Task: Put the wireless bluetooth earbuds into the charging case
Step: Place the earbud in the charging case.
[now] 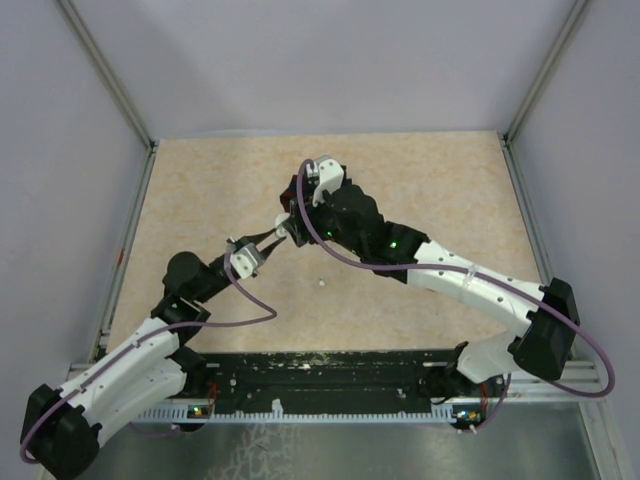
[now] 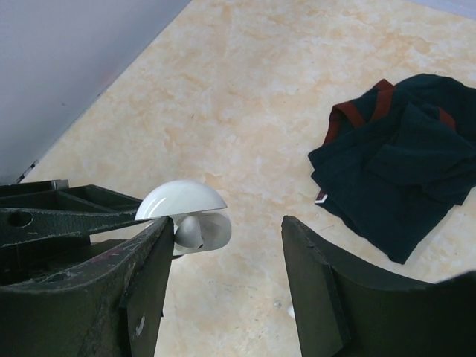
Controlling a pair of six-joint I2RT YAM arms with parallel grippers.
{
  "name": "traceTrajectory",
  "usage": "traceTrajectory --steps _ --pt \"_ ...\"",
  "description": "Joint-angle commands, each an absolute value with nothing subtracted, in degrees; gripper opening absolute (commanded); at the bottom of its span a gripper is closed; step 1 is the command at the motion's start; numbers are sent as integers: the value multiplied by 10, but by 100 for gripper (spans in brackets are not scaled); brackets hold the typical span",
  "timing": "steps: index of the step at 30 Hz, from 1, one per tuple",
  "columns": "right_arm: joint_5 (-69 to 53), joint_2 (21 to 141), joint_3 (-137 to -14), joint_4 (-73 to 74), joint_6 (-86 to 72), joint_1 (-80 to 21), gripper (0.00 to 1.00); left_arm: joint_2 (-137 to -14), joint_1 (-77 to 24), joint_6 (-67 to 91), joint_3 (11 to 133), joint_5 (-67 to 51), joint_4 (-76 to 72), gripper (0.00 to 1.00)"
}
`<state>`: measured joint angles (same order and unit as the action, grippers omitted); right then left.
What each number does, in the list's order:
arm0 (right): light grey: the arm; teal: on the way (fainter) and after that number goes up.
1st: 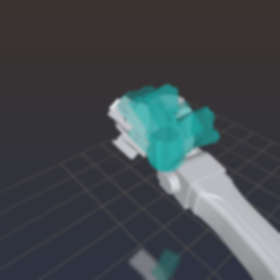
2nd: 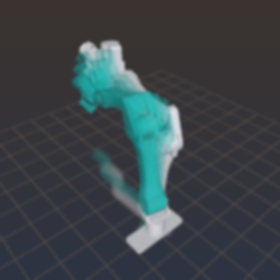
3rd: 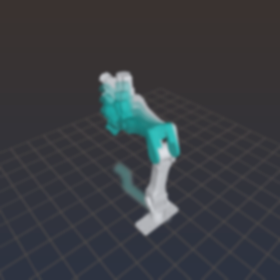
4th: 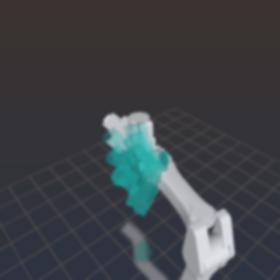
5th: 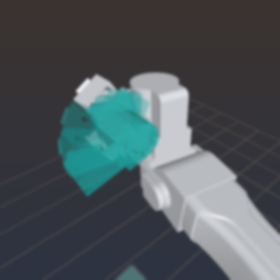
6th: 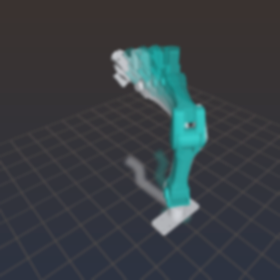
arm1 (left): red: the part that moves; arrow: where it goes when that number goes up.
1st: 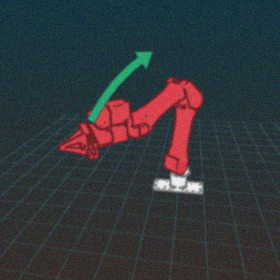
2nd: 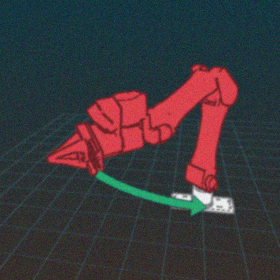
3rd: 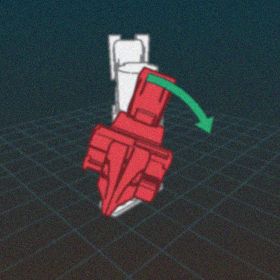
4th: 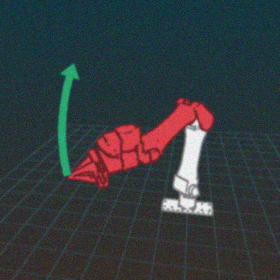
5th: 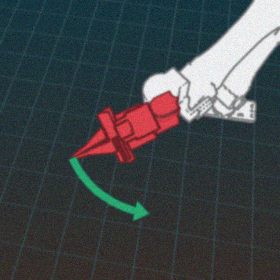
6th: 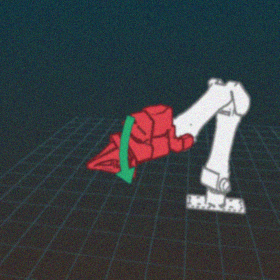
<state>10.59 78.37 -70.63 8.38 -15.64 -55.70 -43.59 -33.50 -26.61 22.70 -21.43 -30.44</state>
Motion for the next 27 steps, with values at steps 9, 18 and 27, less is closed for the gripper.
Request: traceTrajectory --steps 9,18,27 --pt "98 785 -756 85 -184 -556 61 -437 -343 -234 235 -230 -338 1" --pt "124 757 -749 88 -150 -555 65 -446 -347 -222 237 -227 -338 1" --pt "33 714 -744 127 -113 -510 65 -461 -346 -192 245 -227 -332 0"
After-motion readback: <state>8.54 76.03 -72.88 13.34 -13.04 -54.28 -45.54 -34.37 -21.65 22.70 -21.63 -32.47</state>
